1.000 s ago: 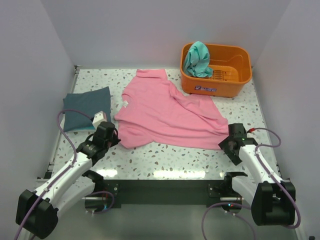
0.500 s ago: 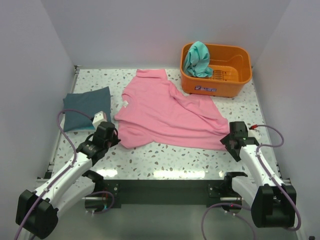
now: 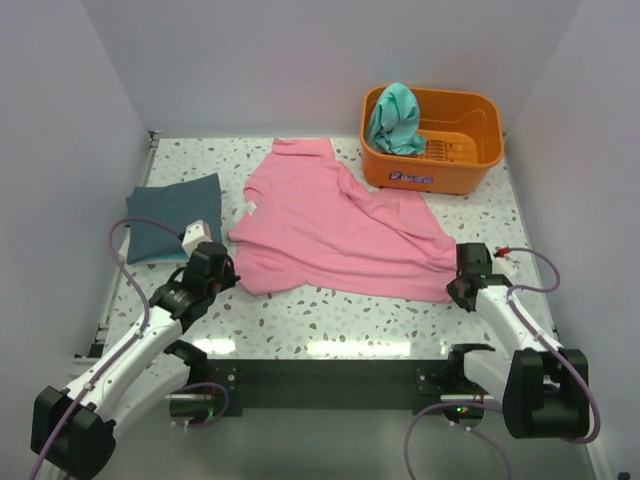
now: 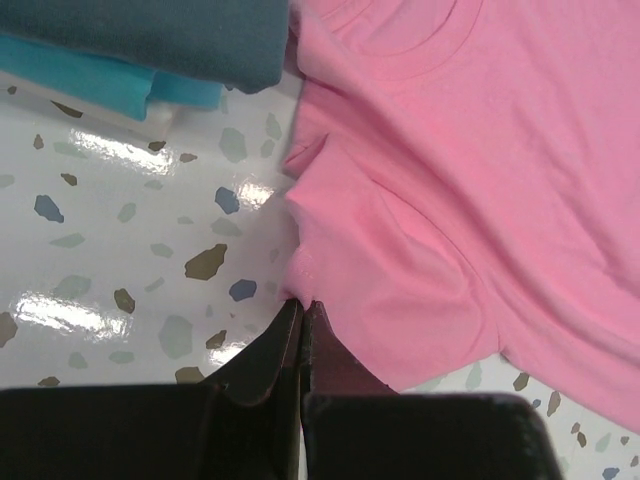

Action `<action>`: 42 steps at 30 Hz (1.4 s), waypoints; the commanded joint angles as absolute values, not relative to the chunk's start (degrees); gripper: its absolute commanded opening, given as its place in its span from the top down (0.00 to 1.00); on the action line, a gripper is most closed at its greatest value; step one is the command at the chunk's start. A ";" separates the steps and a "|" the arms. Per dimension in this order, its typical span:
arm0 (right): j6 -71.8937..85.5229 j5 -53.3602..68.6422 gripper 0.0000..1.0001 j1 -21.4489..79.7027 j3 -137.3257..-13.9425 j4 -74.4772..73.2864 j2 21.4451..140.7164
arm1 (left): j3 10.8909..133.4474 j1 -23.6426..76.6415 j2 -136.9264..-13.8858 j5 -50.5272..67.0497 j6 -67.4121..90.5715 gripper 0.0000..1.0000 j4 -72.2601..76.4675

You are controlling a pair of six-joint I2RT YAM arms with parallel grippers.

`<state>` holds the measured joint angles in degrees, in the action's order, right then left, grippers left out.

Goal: Fold and stack the t-shirts
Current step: Flatten the tshirt out

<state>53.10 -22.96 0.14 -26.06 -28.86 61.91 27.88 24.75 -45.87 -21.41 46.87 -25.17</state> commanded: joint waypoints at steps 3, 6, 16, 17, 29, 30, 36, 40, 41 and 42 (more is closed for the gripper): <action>52.65 -17.93 1.00 0.17 -26.01 -31.01 53.54 | 32.95 24.52 -42.81 -22.59 44.75 1.00 -25.49; 49.75 -21.70 1.00 0.09 -31.98 -36.29 47.74 | 37.94 24.52 -40.96 -22.50 42.90 1.00 -25.22; 41.85 -21.36 1.00 0.09 -64.72 -47.54 37.27 | 65.89 24.52 -35.86 -27.07 33.14 1.00 -25.66; 40.79 -21.18 1.00 0.09 -67.47 -47.98 37.09 | 68.70 24.52 -36.03 -27.24 32.35 1.00 -25.84; 33.40 -24.26 1.00 0.17 -108.71 -65.38 38.76 | 110.09 24.52 -41.39 -21.10 23.13 1.00 -29.88; 32.70 -24.08 1.00 0.18 -109.94 -65.91 38.85 | 111.87 24.52 -42.18 -20.48 22.85 1.00 -30.67; 31.55 -25.75 1.00 0.17 -113.82 -67.68 38.67 | 116.46 24.52 -46.31 -19.69 20.48 1.00 -28.66; 31.99 -26.72 1.00 0.26 -104.99 -66.11 39.81 | 107.08 24.78 -46.58 -21.26 20.30 1.00 -24.35; 32.17 -27.07 1.00 0.35 -102.33 -64.88 39.73 | 101.92 24.96 -46.84 -23.79 20.56 1.00 -23.56; 32.52 -27.07 1.00 0.26 -96.91 -63.56 39.81 | 99.17 25.13 -47.28 -25.38 20.22 1.00 -21.73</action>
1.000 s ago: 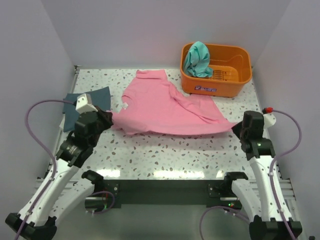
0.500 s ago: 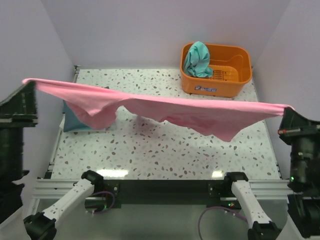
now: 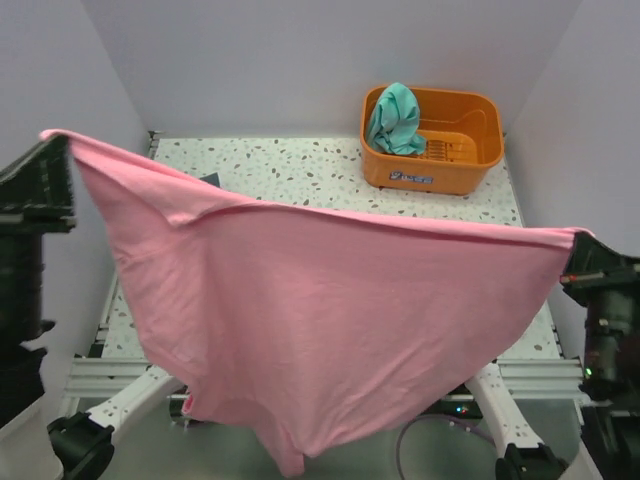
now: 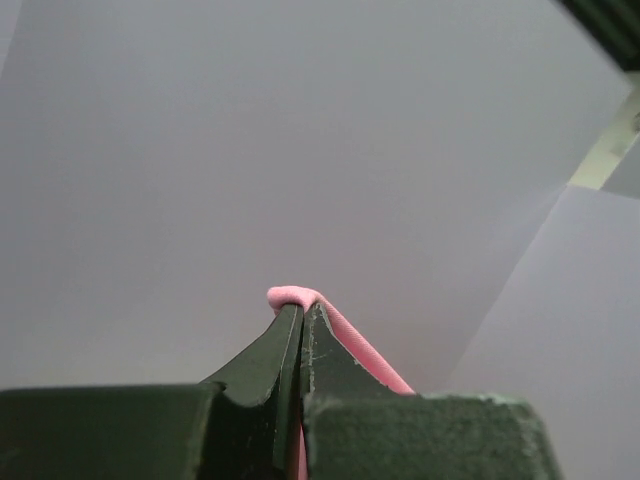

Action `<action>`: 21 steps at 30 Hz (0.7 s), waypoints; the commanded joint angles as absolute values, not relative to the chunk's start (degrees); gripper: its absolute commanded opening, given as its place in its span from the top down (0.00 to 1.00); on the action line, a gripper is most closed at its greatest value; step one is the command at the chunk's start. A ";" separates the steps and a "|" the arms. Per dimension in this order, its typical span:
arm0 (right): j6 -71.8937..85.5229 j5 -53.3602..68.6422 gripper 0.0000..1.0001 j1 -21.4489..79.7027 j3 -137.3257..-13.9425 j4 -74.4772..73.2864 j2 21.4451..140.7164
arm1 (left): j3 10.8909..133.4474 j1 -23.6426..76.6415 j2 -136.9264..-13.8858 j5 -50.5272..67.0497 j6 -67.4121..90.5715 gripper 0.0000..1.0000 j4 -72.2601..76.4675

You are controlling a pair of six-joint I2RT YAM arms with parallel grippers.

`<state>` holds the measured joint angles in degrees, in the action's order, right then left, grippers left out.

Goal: Fold and stack the t-shirts
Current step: Flatten the tshirt out

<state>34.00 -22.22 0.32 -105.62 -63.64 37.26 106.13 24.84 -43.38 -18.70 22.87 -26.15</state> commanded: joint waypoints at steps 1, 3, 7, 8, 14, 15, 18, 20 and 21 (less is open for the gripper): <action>32.78 -27.16 1.00 0.35 -94.07 -60.85 39.99 | 96.44 25.22 -48.50 -27.40 20.30 1.00 -20.84; 35.31 -26.90 1.00 0.26 -87.84 -57.85 41.04 | 88.01 25.23 -50.35 -31.89 19.87 1.00 -17.25; 36.74 -23.56 1.00 0.26 -68.58 -43.62 45.51 | 74.56 24.00 -59.38 -36.03 17.49 1.00 -5.83; 36.48 -23.99 1.00 0.26 -66.21 -41.51 47.44 | 71.23 23.12 -61.68 -35.08 16.27 1.00 -3.54; 34.11 -29.09 1.00 0.09 -55.73 -25.25 65.72 | 69.94 16.88 -85.84 -23.30 13.98 1.00 12.20; 32.97 -29.00 1.00 0.09 -55.64 -23.22 69.14 | 71.53 16.44 -89.35 -21.81 14.06 1.00 12.65; 31.91 -29.70 1.00 0.18 -60.09 -19.86 81.44 | 79.34 15.91 -101.84 -18.82 13.53 1.00 10.21; 32.08 -32.76 1.00 0.17 -63.27 -21.79 89.10 | 83.21 15.91 -107.83 -17.15 13.45 1.00 9.32; 32.25 -33.48 1.00 0.09 -65.72 -22.67 90.77 | 83.67 15.91 -109.84 -16.79 13.36 1.00 9.66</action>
